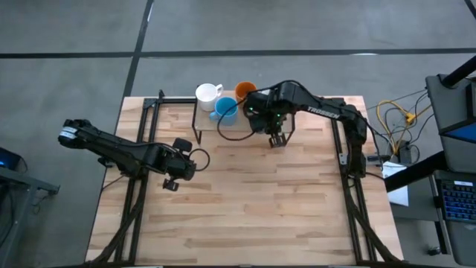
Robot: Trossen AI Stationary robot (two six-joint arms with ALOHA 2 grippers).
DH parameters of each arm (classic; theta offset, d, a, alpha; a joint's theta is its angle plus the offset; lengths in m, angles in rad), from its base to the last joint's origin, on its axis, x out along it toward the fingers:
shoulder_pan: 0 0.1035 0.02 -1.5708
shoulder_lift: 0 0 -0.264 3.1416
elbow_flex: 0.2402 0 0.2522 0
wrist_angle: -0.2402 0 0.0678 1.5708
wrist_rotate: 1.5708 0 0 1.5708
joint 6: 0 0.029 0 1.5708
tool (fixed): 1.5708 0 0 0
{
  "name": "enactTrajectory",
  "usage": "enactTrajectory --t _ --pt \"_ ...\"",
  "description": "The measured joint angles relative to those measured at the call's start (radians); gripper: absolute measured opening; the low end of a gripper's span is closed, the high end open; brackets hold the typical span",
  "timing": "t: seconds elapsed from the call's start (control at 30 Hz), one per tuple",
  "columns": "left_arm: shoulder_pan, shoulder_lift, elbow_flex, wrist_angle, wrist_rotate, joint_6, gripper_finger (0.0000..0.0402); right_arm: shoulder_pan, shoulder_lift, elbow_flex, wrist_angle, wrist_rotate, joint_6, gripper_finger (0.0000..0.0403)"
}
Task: Stack small to large cups/mugs on shelf
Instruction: Put the dark green cup on the shelf
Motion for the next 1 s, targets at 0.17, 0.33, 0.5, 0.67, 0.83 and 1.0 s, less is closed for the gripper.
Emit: enactTrajectory --t 0.17,0.33,0.5,0.67,0.83,1.0 --pt "0.0 0.0 0.0 -0.001 0.0 0.0 0.008 0.002 -0.011 0.009 0.0 -0.013 0.026 0.0008" --pt "0.0 0.0 -0.001 -0.002 0.0 0.0 0.008 0.014 -0.027 0.005 0.0 -0.056 0.053 0.0008" --pt "0.0 0.0 -0.001 -0.002 0.0 0.0 0.008 0.043 -0.054 0.004 0.0 -0.072 0.083 0.0008" --pt "0.0 0.0 -0.002 -0.002 0.0 -0.001 0.008 0.058 -0.076 0.004 0.0 -0.078 0.15 0.0008" --pt "0.0 0.0 -0.002 -0.002 0.0 -0.002 0.008 0.056 -0.088 -0.007 0.0 -0.126 0.273 0.0008" --pt "0.0 0.0 -0.003 -0.002 0.006 -0.021 0.008 0.058 -0.127 -0.05 0.001 -0.17 0.387 0.0008"
